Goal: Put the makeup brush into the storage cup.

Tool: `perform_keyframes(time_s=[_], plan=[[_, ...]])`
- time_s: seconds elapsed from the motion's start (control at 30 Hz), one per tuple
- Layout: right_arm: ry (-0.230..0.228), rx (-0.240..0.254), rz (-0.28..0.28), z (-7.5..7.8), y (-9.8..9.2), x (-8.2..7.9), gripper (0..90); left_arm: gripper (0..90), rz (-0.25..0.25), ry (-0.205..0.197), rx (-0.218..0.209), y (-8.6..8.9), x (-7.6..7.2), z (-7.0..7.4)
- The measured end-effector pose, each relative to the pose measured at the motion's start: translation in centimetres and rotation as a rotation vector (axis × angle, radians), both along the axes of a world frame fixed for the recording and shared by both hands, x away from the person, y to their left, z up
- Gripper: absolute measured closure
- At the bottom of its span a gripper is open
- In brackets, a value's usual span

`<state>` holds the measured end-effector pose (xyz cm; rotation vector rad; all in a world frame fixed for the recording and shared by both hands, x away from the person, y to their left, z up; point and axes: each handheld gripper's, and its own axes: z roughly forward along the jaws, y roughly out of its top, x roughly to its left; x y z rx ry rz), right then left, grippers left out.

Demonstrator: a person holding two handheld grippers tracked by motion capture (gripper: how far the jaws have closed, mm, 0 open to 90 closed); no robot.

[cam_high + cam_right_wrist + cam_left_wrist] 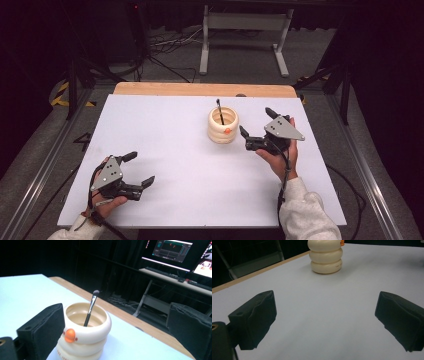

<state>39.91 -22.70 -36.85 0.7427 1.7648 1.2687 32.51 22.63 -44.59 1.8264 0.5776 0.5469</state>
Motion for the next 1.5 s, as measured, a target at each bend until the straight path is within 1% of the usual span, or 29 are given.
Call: perform_keyframes(time_s=[0.03,0.27,0.47,0.57,0.77,0.8,0.93,1.03,1.07,1.17,1.23,1.37,1.5], plan=[[-0.005,0.003,0.001,0.0,-0.1,-0.2,2.3,4.4,0.0,0.0,0.003,0.0,0.0,0.0],[-0.016,-0.022,0.004,0.0,-0.3,-0.8,2.4,4.3,-0.002,0.0,0.005,0.0,0.0,0.0],[-0.014,-0.024,0.006,-0.1,-0.7,-1.3,2.5,3.3,0.005,-0.003,0.001,0.0,0.0,0.0],[-0.015,-0.037,0.005,-0.3,-0.9,-1.5,2.5,3.3,0.004,-0.004,0.002,0.0,0.0,0.0],[-0.021,-0.033,0.002,-0.3,-1.3,-2.0,2.6,3.2,0.004,-0.002,0.008,0.0,0.0,0.0],[-0.027,-0.039,0.002,-0.3,-1.4,-2.2,2.6,3.2,0.003,-0.003,0.009,0.0,0.0,0.0],[-0.025,-0.037,0.002,-0.3,-1.5,-2.3,2.5,3.2,0.003,-0.006,0.016,-0.1,0.0,0.0],[-0.026,-0.049,0.007,-0.4,-1.6,-2.6,2.6,3.3,0.002,-0.002,0.02,-0.1,0.0,0.0],[-0.025,-0.046,0.011,-0.4,-1.7,-2.7,2.6,3.3,0.002,-0.004,0.023,-0.1,0.0,0.0],[-0.025,-0.053,0.012,-0.4,-1.8,-3.0,2.5,3.4,0.002,-0.005,0.02,-0.1,0.0,0.0],[-0.028,-0.057,0.009,-0.5,-1.9,-3.1,2.6,3.4,-0.001,-0.004,0.026,-0.2,0.0,0.0],[-0.029,-0.056,0.015,-0.5,-2.1,-3.5,2.6,3.4,-0.003,-0.003,0.027,-0.2,0.0,0.0],[-0.023,-0.067,0.019,-0.7,-2.1,-3.8,2.5,3.4,0.0,-0.004,0.027,-0.2,0.0,0.0]])
